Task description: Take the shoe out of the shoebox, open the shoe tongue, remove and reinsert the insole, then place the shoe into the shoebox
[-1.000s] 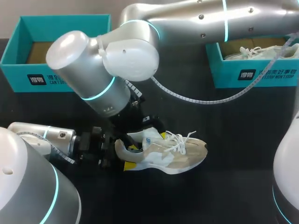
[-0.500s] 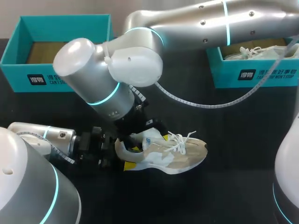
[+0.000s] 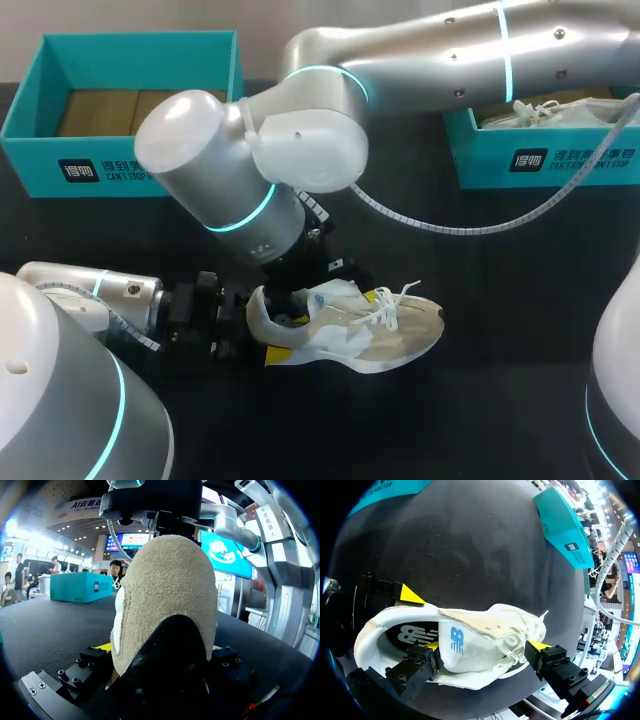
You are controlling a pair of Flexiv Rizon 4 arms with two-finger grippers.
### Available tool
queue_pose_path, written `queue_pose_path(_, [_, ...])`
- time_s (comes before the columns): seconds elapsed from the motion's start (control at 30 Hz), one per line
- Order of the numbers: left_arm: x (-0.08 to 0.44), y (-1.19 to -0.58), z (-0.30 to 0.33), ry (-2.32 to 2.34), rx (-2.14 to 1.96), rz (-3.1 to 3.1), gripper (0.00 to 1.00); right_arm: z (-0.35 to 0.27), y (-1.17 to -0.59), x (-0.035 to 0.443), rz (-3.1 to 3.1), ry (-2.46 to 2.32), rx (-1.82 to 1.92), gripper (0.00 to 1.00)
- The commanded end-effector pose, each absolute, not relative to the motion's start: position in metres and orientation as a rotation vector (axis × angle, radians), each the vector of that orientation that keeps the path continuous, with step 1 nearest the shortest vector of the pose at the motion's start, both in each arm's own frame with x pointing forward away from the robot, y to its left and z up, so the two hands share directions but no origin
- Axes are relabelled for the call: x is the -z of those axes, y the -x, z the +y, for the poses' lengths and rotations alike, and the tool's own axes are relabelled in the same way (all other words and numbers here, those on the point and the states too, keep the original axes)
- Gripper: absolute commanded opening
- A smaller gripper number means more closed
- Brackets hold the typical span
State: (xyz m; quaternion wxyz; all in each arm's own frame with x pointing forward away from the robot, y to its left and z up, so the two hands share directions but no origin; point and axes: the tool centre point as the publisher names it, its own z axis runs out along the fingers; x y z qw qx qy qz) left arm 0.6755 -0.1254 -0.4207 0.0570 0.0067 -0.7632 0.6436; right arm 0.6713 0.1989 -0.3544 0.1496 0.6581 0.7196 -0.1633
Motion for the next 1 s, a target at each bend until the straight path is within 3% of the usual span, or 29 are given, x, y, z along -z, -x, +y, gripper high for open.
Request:
queue_pose_path(0.03, [0.425, -0.676, -0.128, -0.022, -1.952, -2.316, 0.00, 0.186, -0.665, 0.353, 1.334, -2.404, 0.277, 1.00])
queue_pose_path(0.6, [0.425, -0.676, -0.128, -0.022, -1.952, -2.316, 0.00, 0.172, -0.660, 0.330, 1.306, -2.485, 0.169, 1.00])
queue_pose_path(0.73, [0.425, -0.676, -0.128, -0.022, -1.952, -2.316, 0.00, 0.169, -0.663, 0.326, 1.343, -2.507, 0.126, 0.85])
queue_pose_path(1.0, [0.425, -0.676, -0.128, -0.022, -1.952, -2.316, 0.00, 0.176, -0.671, 0.330, 1.462, -2.506, 0.145, 0.93])
